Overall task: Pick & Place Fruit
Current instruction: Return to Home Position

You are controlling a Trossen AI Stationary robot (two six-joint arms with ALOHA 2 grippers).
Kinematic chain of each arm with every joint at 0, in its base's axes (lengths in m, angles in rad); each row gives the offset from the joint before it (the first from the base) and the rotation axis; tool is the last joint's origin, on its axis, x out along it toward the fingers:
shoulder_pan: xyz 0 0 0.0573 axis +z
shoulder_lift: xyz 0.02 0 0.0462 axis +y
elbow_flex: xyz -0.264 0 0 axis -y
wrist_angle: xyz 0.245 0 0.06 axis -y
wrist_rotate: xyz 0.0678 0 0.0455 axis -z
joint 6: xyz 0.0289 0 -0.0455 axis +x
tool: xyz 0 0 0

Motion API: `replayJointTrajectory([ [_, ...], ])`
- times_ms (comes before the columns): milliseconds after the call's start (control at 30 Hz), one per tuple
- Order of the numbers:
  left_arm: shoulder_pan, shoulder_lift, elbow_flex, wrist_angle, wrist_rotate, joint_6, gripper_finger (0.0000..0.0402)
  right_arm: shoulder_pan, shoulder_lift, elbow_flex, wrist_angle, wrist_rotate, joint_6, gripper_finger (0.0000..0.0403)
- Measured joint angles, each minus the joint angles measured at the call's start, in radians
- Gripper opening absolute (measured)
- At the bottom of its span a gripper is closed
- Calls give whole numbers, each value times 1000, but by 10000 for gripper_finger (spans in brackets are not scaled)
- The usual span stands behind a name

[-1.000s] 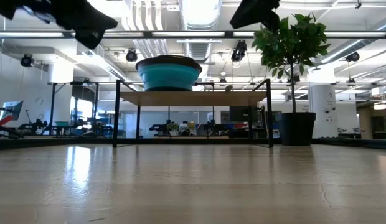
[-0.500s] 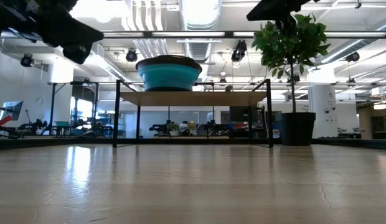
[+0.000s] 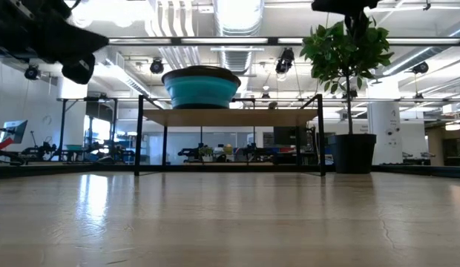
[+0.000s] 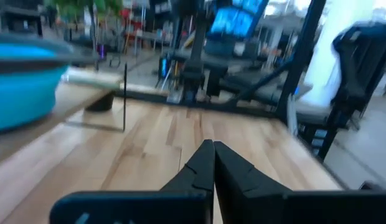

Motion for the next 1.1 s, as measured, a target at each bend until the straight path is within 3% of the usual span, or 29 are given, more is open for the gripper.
replayJointTrajectory([
  [533,1,-191,-131,14,17,-80,4,-1,-120,-33,0,3,-148,8],
  [1100,1,-218,-147,12,20,-88,8,-1,-466,-349,179,10,-122,8],
])
